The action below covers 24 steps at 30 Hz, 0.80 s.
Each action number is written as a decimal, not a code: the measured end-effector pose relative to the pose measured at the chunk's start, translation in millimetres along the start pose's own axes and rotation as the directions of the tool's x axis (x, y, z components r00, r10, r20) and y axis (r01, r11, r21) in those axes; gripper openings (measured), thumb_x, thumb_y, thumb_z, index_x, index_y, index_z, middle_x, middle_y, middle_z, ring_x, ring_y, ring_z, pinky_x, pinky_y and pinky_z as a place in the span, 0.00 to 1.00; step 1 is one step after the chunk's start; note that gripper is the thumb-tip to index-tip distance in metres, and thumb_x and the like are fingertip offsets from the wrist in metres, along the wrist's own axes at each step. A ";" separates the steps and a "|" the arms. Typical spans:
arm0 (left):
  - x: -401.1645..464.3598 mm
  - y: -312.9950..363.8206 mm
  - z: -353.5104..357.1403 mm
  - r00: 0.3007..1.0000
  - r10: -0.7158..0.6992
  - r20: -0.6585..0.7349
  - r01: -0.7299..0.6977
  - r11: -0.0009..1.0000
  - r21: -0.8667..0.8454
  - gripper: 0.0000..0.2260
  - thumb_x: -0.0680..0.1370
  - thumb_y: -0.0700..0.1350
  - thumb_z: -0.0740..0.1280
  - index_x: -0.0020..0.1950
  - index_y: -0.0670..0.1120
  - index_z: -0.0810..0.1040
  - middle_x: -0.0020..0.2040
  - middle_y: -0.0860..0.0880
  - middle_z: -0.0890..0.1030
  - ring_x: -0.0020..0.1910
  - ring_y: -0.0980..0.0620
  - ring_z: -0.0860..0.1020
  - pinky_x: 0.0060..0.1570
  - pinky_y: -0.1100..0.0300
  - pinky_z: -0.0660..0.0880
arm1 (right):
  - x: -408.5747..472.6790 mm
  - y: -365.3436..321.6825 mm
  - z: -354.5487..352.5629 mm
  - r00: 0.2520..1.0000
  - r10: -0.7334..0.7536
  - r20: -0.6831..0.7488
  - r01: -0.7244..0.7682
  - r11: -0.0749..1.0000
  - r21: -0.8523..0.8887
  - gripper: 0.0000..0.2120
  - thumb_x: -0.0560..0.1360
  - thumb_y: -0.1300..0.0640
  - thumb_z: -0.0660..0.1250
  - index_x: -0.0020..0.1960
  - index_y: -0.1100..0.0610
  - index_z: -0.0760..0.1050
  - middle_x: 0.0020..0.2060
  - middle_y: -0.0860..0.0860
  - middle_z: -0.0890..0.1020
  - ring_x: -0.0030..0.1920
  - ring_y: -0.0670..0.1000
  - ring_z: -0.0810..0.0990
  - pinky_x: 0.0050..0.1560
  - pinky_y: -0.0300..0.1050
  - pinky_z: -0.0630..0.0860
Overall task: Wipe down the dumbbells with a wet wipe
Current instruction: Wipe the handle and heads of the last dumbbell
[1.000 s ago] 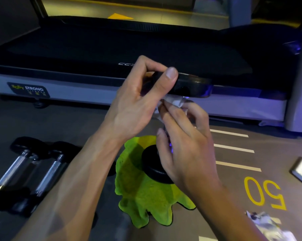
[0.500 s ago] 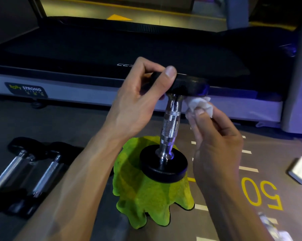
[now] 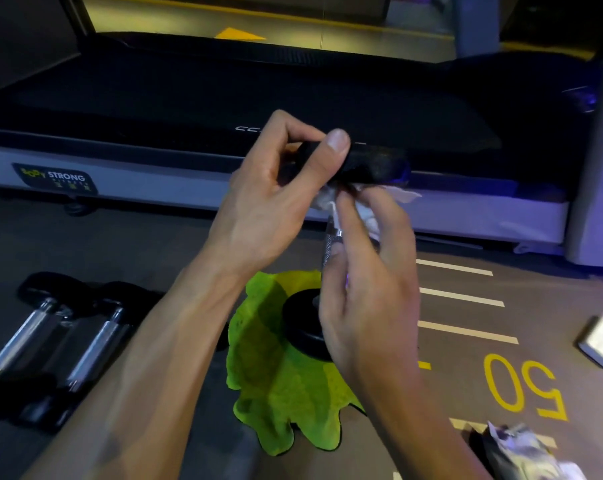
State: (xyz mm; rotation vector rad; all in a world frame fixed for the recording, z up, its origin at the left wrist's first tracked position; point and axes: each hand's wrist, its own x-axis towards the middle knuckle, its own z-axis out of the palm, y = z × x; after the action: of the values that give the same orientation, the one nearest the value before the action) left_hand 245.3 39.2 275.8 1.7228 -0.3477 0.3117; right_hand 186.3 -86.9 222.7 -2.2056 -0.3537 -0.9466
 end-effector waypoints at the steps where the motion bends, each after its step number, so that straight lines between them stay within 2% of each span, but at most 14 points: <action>1: 0.3 -0.7 -0.6 1.000 0.001 -0.004 -0.001 1.000 0.002 0.08 0.80 0.63 0.67 0.48 0.60 0.76 0.48 0.51 0.83 0.53 0.44 0.83 0.58 0.34 0.79 | 0.2 -0.1 -0.1 0.999 -0.033 0.028 0.034 0.998 -0.043 0.21 0.79 0.69 0.62 0.72 0.66 0.74 0.70 0.61 0.73 0.73 0.58 0.71 0.70 0.54 0.73; 3: 0.2 -0.7 -2.5 1.000 0.007 -0.016 -0.007 1.000 0.003 0.08 0.80 0.62 0.67 0.48 0.59 0.76 0.49 0.46 0.83 0.53 0.41 0.83 0.57 0.34 0.79 | -0.1 -0.2 -0.5 0.997 -0.069 0.046 0.073 0.992 -0.102 0.22 0.78 0.69 0.63 0.72 0.65 0.74 0.71 0.59 0.74 0.73 0.58 0.71 0.70 0.55 0.73; 5: -2.1 -0.1 -4.1 1.000 0.014 -0.019 -0.014 1.000 0.005 0.08 0.80 0.61 0.67 0.48 0.58 0.76 0.49 0.44 0.83 0.52 0.42 0.83 0.56 0.35 0.79 | -4.5 0.8 -1.7 0.994 -0.082 0.077 0.091 0.987 -0.129 0.23 0.77 0.67 0.64 0.72 0.64 0.75 0.71 0.58 0.74 0.73 0.58 0.70 0.71 0.56 0.72; 9: -4.8 3.6 -1.9 1.000 0.007 -0.011 -0.007 1.000 0.013 0.08 0.79 0.63 0.68 0.48 0.61 0.76 0.47 0.51 0.82 0.52 0.44 0.83 0.55 0.35 0.79 | -24.8 1.7 -7.4 0.990 -0.045 0.131 0.067 0.984 -0.167 0.25 0.76 0.64 0.66 0.73 0.61 0.74 0.70 0.55 0.74 0.73 0.57 0.70 0.72 0.54 0.71; 11: -5.5 4.9 0.9 1.000 0.003 -0.012 -0.003 1.000 0.021 0.09 0.78 0.64 0.68 0.48 0.61 0.76 0.46 0.55 0.80 0.51 0.46 0.82 0.55 0.34 0.79 | -25.6 1.5 -10.9 0.992 -0.032 0.121 0.053 0.984 -0.173 0.26 0.76 0.64 0.66 0.74 0.61 0.74 0.69 0.54 0.73 0.72 0.56 0.70 0.73 0.52 0.70; 13: -6.2 5.8 2.4 1.000 0.003 -0.006 -0.003 1.000 0.030 0.10 0.78 0.64 0.68 0.50 0.59 0.76 0.46 0.56 0.81 0.50 0.48 0.82 0.56 0.36 0.79 | -15.2 4.9 -12.4 0.994 -0.046 0.101 0.061 0.988 -0.144 0.24 0.77 0.66 0.66 0.73 0.62 0.74 0.68 0.56 0.73 0.70 0.57 0.71 0.72 0.49 0.70; 16: -5.4 5.3 0.1 1.000 0.002 -0.002 -0.002 1.000 0.031 0.09 0.79 0.62 0.68 0.50 0.58 0.76 0.48 0.55 0.82 0.52 0.51 0.83 0.57 0.39 0.80 | 4.7 12.7 -11.3 0.995 -0.056 0.086 0.065 0.992 -0.109 0.20 0.80 0.65 0.63 0.71 0.60 0.77 0.65 0.55 0.73 0.66 0.57 0.73 0.66 0.47 0.73; 19: -6.9 5.0 -3.2 1.000 -0.012 -0.006 0.012 0.999 0.051 0.10 0.79 0.62 0.68 0.51 0.57 0.77 0.47 0.57 0.81 0.52 0.53 0.82 0.56 0.42 0.80 | 2.0 14.5 -11.9 0.997 -0.019 0.074 0.024 0.997 -0.076 0.18 0.81 0.59 0.60 0.67 0.58 0.80 0.62 0.48 0.71 0.61 0.52 0.74 0.60 0.36 0.71; 22: -10.2 7.3 -1.9 1.000 -0.016 -0.006 0.017 0.998 0.054 0.13 0.79 0.63 0.68 0.52 0.54 0.77 0.45 0.58 0.80 0.49 0.55 0.80 0.55 0.41 0.80 | -4.0 15.9 -15.7 0.998 -0.001 0.058 0.005 0.997 -0.078 0.14 0.79 0.60 0.65 0.61 0.58 0.84 0.53 0.45 0.73 0.53 0.49 0.75 0.55 0.25 0.64; 24: -10.9 7.7 0.3 1.000 -0.014 -0.007 0.014 0.999 0.036 0.13 0.79 0.62 0.68 0.52 0.54 0.77 0.46 0.54 0.80 0.49 0.52 0.81 0.55 0.39 0.79 | 4.8 17.6 -19.1 0.999 0.007 0.038 -0.003 0.995 -0.097 0.11 0.76 0.62 0.71 0.57 0.57 0.85 0.49 0.46 0.77 0.49 0.48 0.76 0.47 0.27 0.64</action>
State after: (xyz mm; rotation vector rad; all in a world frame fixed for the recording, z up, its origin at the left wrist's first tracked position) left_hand 232.2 38.2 278.3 1.7587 -0.3271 0.3154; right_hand 188.1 -113.0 226.7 -2.3141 -0.3267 -0.9374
